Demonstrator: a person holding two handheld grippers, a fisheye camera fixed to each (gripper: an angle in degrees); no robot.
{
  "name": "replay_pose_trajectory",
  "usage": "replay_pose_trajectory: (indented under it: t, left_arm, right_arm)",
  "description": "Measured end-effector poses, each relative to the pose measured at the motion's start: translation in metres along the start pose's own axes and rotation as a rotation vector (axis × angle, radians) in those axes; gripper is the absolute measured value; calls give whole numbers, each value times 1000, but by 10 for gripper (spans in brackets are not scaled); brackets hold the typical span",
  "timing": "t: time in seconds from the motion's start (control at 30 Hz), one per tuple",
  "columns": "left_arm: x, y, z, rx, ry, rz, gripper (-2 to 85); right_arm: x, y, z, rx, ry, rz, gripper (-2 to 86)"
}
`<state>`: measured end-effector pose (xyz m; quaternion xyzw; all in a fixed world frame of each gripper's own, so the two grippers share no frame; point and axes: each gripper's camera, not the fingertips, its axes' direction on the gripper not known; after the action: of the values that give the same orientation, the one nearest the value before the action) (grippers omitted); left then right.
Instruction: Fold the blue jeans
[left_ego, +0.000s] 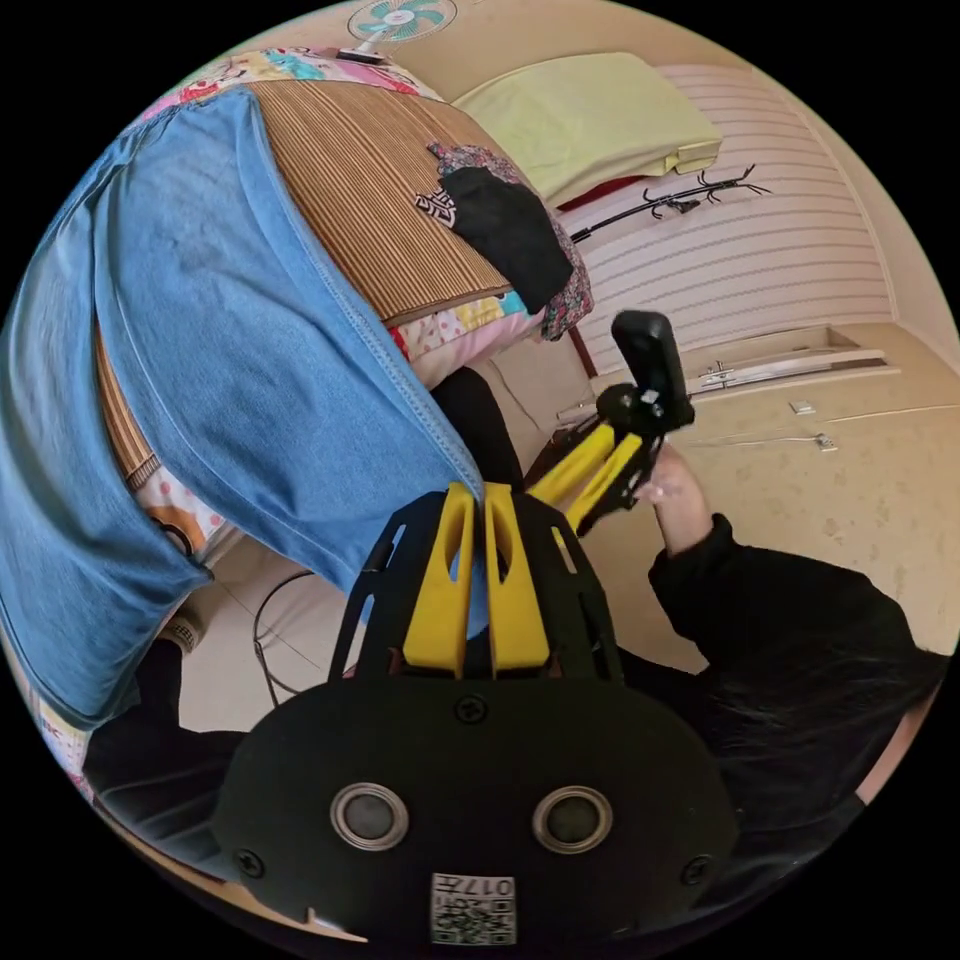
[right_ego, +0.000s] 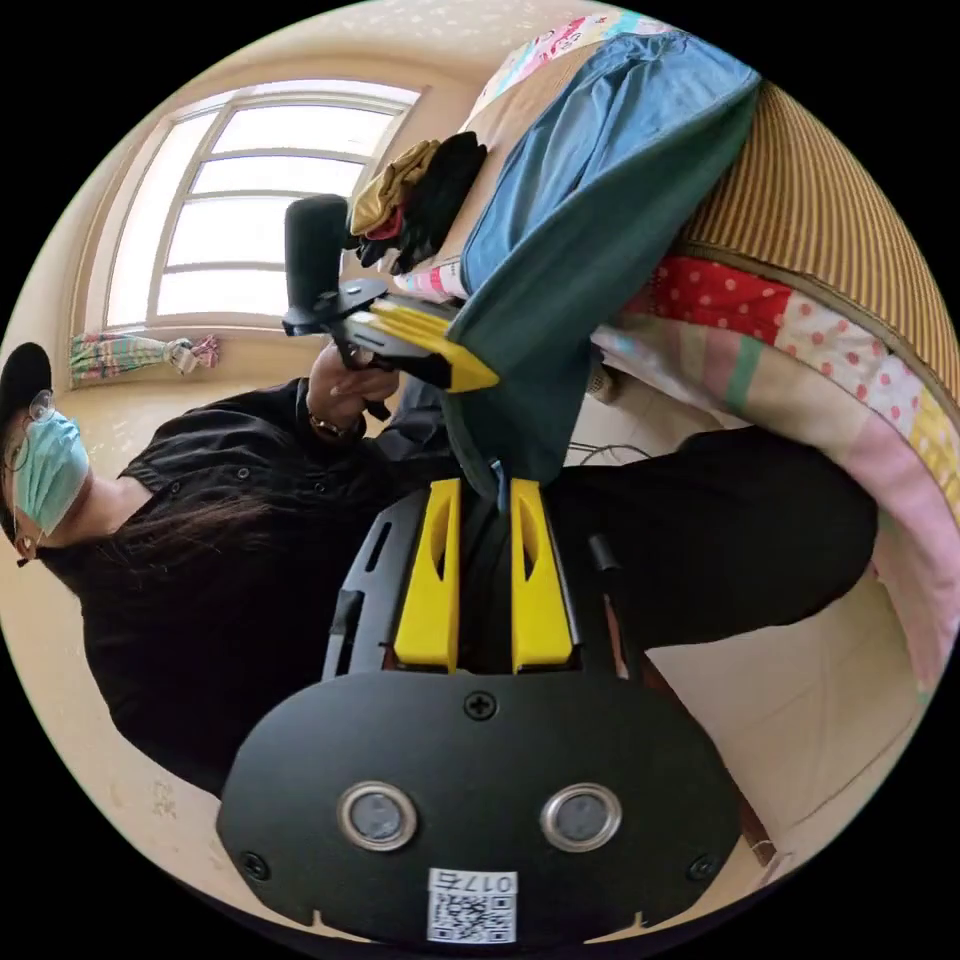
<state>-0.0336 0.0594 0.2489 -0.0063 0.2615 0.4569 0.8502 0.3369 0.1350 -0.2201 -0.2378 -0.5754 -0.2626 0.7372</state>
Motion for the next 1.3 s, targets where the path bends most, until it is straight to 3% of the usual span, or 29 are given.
replay_pose_trajectory:
  t: [0.17,0.27,0.43,0.53,0.63,0.77,0.9,1.0,1.13,1.3]
  left_arm:
    - [3,2,-19,56,28,3,-9]
    - [0,-1,-27,83,38,-7,-9]
    - [-18,2,-53,144,138,-55,-9]
    - [-37,11,-75,188,218,-79,-9]
    - [-69,38,-98,231,277,-122,-10]
    - [-114,96,-122,309,370,-195,-10]
    - [-158,162,-159,471,430,-307,-9]
    - [-190,194,-182,535,359,-408,-7]
    - [-230,225,-192,502,167,-574,9]
    - [-249,249,-209,568,-8,-681,51]
  right_arm:
    - [74,-154,-153,278,223,106,163]
    - [132,-248,-190,460,129,182,172]
    - [210,-331,-188,716,-53,351,150]
    - [214,-352,-175,803,24,414,74]
    - [153,-355,-172,1023,191,285,22]
    - [38,-420,-142,955,313,-13,8]
    - [-32,-493,-90,900,278,-100,8]
    - [-60,-566,-26,812,334,-102,12]
    - [-30,-637,57,616,219,-49,34]
    - [-35,-587,79,551,173,-158,65]
